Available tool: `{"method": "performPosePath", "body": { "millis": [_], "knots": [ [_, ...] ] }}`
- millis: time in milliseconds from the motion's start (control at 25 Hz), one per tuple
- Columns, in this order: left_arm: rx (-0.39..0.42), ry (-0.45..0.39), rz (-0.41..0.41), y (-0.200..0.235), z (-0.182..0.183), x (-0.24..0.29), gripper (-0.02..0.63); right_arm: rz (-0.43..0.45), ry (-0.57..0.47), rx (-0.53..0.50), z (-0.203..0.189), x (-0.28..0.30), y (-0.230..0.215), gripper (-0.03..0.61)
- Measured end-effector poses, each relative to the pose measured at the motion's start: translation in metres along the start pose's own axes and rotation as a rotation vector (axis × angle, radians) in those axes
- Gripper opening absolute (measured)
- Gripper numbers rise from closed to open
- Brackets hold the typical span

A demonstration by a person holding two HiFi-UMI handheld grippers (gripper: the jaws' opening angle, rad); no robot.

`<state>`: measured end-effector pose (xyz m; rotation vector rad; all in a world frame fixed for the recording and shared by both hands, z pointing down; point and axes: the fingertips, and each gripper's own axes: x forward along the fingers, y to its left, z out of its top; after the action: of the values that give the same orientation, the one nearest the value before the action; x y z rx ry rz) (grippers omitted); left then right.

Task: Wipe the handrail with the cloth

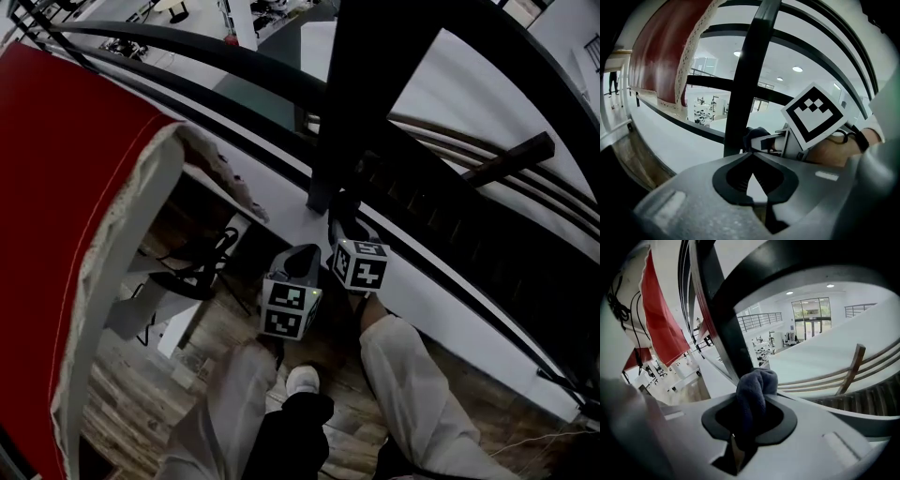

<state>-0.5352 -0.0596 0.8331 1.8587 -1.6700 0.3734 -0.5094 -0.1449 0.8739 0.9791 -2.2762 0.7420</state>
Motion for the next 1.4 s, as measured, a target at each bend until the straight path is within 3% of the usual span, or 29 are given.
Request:
{"method": "performPosePath", "body": {
  "millis": [240, 520, 840, 1400],
  "knots": [
    [0.008, 0.000, 0.007, 0.004, -0.010, 0.006, 0.004, 0.006, -0.011, -0.017, -0.009, 0.014, -0.002, 0.074],
    [0.033, 0.032, -0.021, -0.028, -0.016, 0.005, 0.004, -0.025, -0.007, -0.010, -0.019, -0.009, -0.031, 0.074],
    [0.058, 0.058, -0.103, -0.107, -0.026, 0.014, 0.003, -0.102, 0.009, 0.015, -0.052, -0.069, -0.107, 0.074],
    [0.174, 0.099, -0.231, -0.243, -0.051, 0.032, 0.003, -0.195, -0.012, 0.081, -0.101, -0.163, -0.215, 0.074]
  ]
}}
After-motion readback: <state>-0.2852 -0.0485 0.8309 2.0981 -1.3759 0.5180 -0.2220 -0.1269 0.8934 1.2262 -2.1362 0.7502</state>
